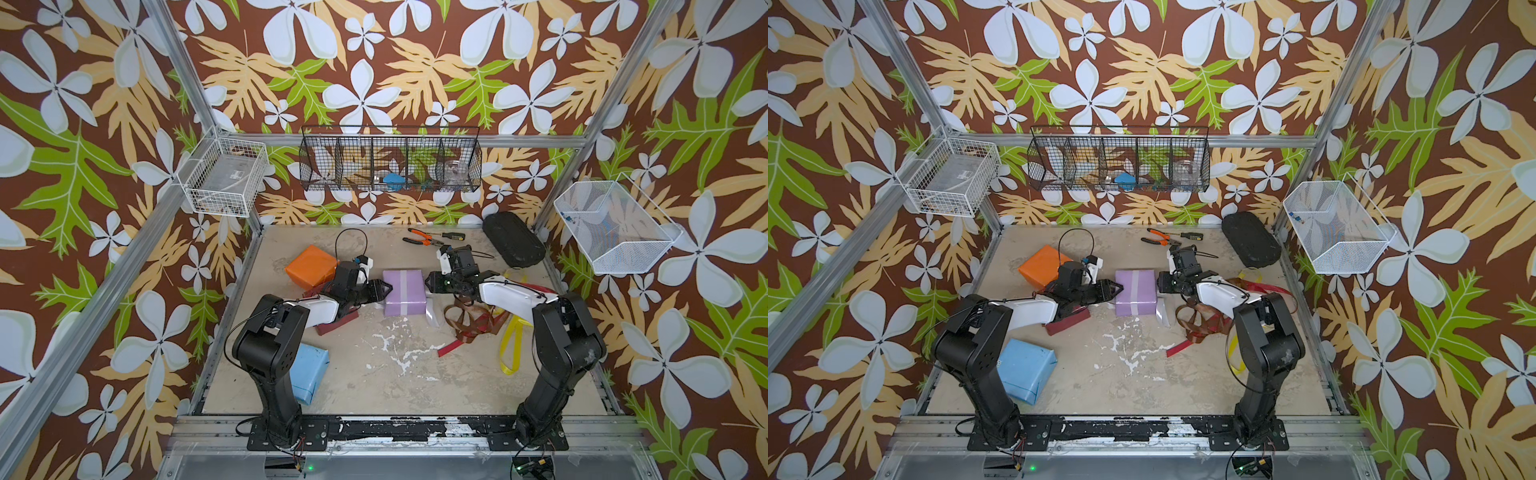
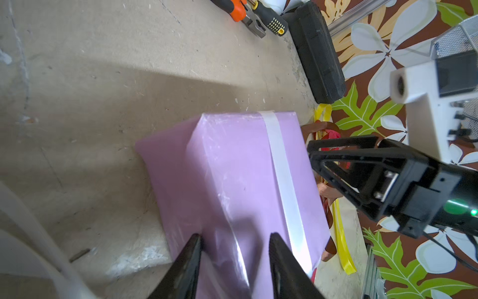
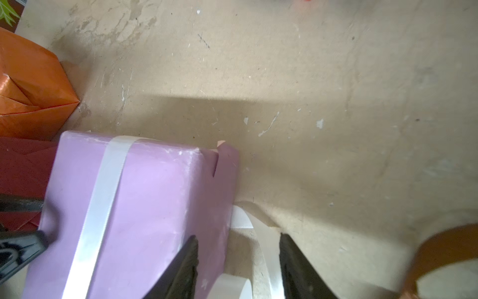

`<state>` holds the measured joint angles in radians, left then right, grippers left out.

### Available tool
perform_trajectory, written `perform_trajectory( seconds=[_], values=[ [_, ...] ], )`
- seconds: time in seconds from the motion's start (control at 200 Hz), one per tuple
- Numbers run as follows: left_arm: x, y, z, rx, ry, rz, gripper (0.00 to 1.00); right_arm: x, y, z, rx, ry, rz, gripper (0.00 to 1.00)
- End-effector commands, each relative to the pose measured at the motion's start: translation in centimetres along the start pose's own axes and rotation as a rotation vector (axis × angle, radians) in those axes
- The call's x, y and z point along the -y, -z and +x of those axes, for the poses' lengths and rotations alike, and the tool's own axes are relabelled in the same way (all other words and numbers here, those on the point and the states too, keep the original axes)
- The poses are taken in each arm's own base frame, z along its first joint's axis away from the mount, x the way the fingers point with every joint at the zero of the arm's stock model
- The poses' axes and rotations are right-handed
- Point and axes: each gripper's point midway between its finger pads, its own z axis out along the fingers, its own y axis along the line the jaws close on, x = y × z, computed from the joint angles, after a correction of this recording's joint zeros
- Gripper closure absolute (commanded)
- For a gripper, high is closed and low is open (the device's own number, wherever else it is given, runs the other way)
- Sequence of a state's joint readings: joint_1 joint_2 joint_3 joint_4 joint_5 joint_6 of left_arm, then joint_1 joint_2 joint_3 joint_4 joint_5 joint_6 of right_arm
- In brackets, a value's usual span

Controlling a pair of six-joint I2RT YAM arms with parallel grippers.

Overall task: Untie the ribbon bows on the gift boxes
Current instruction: Adjust the gift box at the center of the board, then pull the ribbon from the gift box.

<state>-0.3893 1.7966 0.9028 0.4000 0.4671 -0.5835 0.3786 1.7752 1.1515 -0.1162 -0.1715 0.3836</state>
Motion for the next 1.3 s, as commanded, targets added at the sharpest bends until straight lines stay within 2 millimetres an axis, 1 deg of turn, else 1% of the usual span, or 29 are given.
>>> perform_trajectory(
  seconds=[0.0,0.105,0.19,0.245,0.335,0.42,0.571,0.701,0.901,0.956,0.971,1.051,1.121,1.186,1.296],
  values=[
    [0.2,0.2,-0.5,0.013,-0.031,-0.008,0.56,-0.7,1.6,0.1,-0.003,0.019,-0.027,0.48],
    [0.1,0.1,-0.3,0.008,-0.036,-0.01,0.57,-3.5,2.8,0.2,0.007,0.025,-0.143,0.53],
    [-0.4,0.1,0.1,0.003,-0.039,-0.025,0.58,-5.9,3.1,0.8,-0.007,0.047,-0.21,0.58],
    [-0.9,0.0,0.6,-0.004,-0.036,-0.036,0.58,-7.5,2.9,1.3,-0.021,0.056,-0.261,0.6],
    [-1.3,-0.2,1.2,-0.017,-0.039,-0.044,0.58,-9.1,2.2,2.0,-0.051,0.055,-0.32,0.63],
    [-1.3,-0.2,1.6,-0.021,-0.05,-0.051,0.58,-9.6,0.9,2.6,-0.08,0.037,-0.341,0.63],
    [-1.5,-0.5,2.1,-0.035,-0.049,-0.051,0.58,-9.6,-1.0,3.2,-0.108,0.001,-0.353,0.63],
    [-1.5,-0.5,2.2,-0.039,-0.05,-0.047,0.58,-10.6,-2.1,3.5,-0.133,-0.027,-0.42,0.64],
    [-1.2,-0.4,2.0,-0.033,-0.054,-0.046,0.58,-11.7,-2.9,2.8,-0.115,-0.051,-0.488,0.64],
    [-1.2,-0.4,2.0,-0.035,-0.054,-0.045,0.58,-11.8,-3.0,2.5,-0.105,-0.059,-0.493,0.64],
    [-1.2,-0.4,2.1,-0.035,-0.054,-0.045,0.58,-12.1,-2.9,2.6,-0.112,-0.058,-0.514,0.64],
    [-1.3,-0.4,2.1,-0.037,-0.053,-0.045,0.58,-12.6,-2.9,2.3,-0.105,-0.065,-0.545,0.64],
    [-1.4,-0.4,2.2,-0.039,-0.052,-0.047,0.58,-12.6,-3.1,2.2,-0.103,-0.078,-0.55,0.71],
    [-1.3,-0.3,2.2,-0.039,-0.053,-0.046,0.58,-12.1,-3.5,2.3,-0.103,-0.094,-0.537,0.79],
    [-1.2,-0.3,2.2,-0.037,-0.055,-0.046,0.58,-11.4,-3.4,2.2,-0.086,-0.149,-0.567,1.0]
  ],
)
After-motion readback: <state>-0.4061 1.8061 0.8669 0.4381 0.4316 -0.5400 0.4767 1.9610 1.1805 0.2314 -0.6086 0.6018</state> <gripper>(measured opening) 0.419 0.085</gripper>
